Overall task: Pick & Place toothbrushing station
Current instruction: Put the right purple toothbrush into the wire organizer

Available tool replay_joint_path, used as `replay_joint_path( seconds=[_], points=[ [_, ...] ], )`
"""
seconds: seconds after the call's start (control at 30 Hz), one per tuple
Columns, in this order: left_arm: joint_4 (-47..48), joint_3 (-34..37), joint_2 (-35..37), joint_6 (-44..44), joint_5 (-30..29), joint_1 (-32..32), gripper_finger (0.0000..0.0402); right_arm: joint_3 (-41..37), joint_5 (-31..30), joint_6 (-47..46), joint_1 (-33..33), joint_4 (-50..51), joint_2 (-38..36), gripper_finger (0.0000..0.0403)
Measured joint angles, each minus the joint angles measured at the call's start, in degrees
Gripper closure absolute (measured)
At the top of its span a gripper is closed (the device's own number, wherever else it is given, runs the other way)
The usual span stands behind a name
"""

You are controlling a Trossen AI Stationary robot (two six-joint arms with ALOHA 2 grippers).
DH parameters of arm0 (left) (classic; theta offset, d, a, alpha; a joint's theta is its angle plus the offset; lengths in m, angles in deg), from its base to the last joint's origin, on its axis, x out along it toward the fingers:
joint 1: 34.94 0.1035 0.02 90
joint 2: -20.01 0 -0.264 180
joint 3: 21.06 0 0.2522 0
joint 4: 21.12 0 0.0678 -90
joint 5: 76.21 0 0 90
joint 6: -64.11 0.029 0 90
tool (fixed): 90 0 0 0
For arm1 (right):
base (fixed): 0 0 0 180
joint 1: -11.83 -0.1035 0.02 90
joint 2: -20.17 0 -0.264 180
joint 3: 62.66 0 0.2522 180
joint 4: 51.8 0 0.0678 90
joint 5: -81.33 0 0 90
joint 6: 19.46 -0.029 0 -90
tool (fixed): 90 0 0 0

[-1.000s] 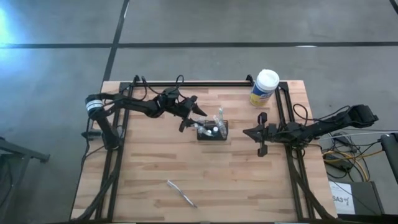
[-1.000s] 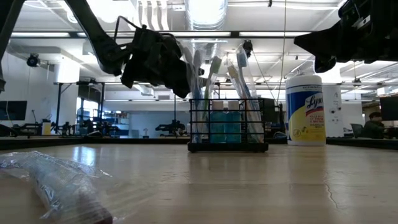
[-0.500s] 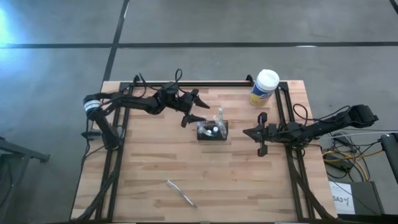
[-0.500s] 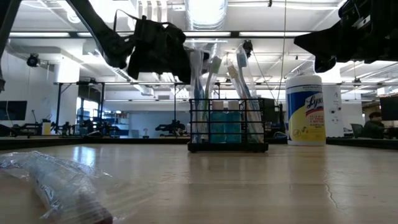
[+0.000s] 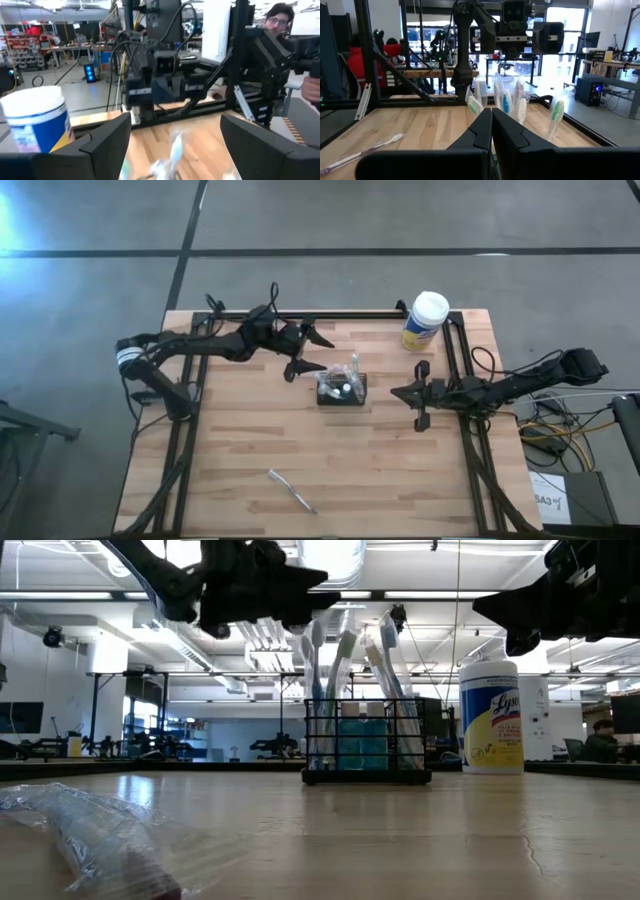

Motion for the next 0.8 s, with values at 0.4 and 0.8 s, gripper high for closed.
replay_joint_path(
  seconds=[0.4,0.8],
  points=[
    [18.5,-10.7,-1.9,2.3,-8.3,-3.6,0.038,0.0,0.0,0.5,0.0,-1.4,0.0,0.0394],
    [35.8,-16.4,-2.4,8.4,-15.5,-7.1,0.0398,0.0,0.0,0.9,0.0,-1.4,0.0,0.0394]
  ],
)
